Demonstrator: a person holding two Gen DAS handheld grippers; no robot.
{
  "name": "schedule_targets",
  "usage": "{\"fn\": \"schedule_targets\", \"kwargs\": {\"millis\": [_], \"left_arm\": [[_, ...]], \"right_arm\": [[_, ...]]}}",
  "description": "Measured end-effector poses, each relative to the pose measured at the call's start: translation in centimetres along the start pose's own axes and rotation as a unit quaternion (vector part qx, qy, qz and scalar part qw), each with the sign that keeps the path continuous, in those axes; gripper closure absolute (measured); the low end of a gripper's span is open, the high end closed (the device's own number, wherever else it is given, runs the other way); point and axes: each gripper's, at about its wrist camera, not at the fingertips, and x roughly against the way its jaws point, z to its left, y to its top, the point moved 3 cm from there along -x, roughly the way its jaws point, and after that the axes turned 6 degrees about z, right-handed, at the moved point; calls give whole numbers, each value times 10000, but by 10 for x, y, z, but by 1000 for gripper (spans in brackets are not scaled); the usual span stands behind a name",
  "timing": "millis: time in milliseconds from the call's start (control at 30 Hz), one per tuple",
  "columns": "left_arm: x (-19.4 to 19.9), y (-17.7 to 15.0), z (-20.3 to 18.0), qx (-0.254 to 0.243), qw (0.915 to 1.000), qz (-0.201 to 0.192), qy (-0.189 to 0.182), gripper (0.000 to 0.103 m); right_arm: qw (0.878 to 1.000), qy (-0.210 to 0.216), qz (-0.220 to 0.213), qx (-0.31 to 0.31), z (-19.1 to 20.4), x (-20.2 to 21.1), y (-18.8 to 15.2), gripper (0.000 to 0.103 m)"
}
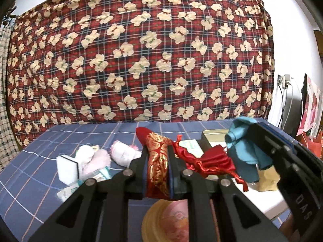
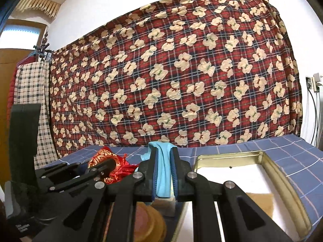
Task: Organize soft objects
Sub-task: 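Carry both items over the gold tray and open both grippers to drop them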
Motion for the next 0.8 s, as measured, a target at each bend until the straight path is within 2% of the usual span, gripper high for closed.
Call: {"fn": "schedule_targets", "kwargs": {"millis": [533,800], "left_arm": [[-5,19,-53,-345,9976,282,-521,90],[-16,29,-85,-582,9934,567,-804,90]], "right_arm": [[9972,-650,11,-379,-79,17,23,90],[9943,-921,323,-429,-113,8,30,90]]}}
